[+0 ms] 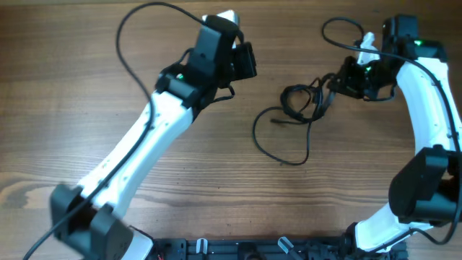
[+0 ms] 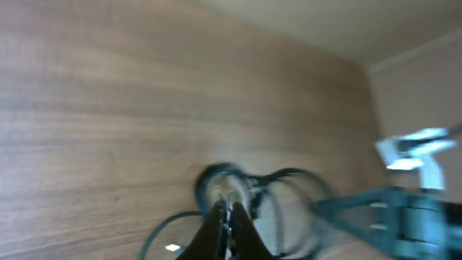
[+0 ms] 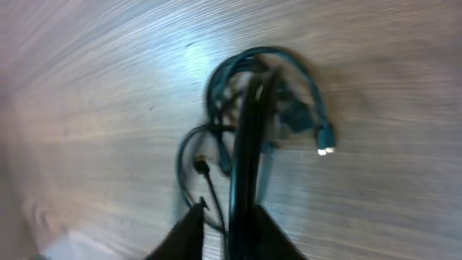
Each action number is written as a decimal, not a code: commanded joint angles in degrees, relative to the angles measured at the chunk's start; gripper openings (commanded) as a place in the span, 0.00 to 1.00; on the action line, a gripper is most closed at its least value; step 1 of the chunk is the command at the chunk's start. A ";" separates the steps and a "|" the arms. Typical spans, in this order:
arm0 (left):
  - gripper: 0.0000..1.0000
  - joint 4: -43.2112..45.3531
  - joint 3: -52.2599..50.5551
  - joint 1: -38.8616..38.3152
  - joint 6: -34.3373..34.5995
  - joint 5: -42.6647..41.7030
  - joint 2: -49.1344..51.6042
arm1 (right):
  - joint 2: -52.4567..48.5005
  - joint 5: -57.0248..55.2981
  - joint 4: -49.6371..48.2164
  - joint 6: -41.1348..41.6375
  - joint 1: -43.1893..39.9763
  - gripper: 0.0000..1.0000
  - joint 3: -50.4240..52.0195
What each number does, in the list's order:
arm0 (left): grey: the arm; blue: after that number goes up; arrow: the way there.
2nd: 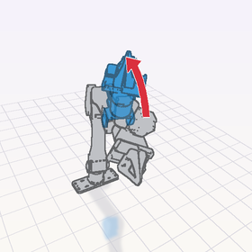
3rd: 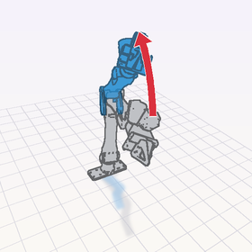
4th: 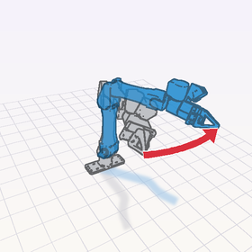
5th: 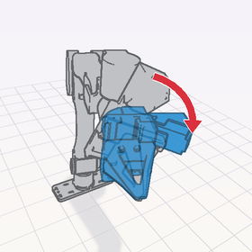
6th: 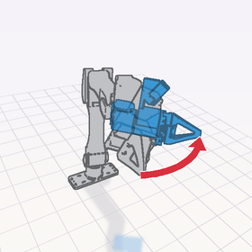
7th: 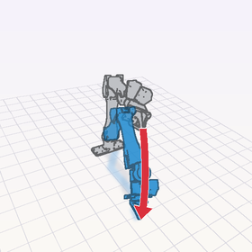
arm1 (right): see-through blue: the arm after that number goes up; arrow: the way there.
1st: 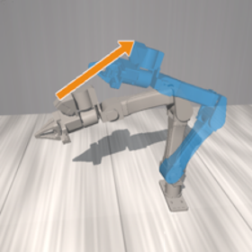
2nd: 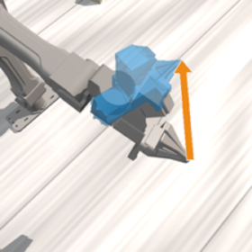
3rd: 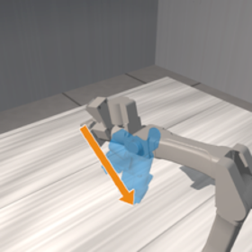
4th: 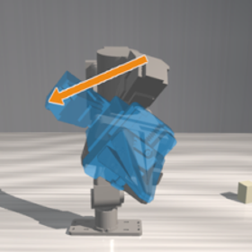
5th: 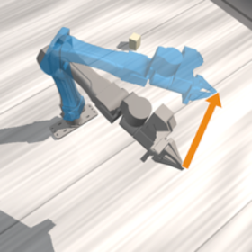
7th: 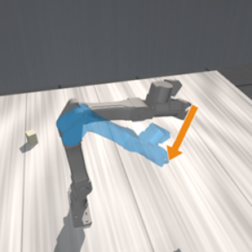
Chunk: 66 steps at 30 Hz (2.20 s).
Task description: Untangle cables
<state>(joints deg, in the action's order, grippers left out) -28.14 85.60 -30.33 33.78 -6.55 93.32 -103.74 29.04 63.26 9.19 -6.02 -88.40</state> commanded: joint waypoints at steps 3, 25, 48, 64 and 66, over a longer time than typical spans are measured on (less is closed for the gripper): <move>0.14 -1.86 -0.09 1.31 -0.28 -0.46 -2.19 | -0.33 7.17 -0.15 -5.66 2.36 0.38 0.02; 0.56 0.72 -0.11 -8.09 -9.84 -16.00 12.72 | 3.76 -18.36 1.66 8.57 -5.79 0.92 -7.54; 0.79 22.53 -0.09 -21.33 -15.82 -2.75 30.58 | 3.74 -16.46 3.78 5.79 -5.55 0.93 -7.48; 0.71 32.06 -0.09 -24.20 -26.14 1.31 38.07 | 3.74 -16.09 3.69 5.75 -5.46 0.93 -7.48; 0.72 32.02 -0.09 -24.76 -26.86 2.01 38.12 | 3.74 -16.09 3.69 5.75 -5.46 0.93 -7.48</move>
<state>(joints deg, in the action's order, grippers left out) 3.88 85.38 -53.76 11.11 -6.20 129.75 -101.08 11.99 66.89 16.19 -11.88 -94.91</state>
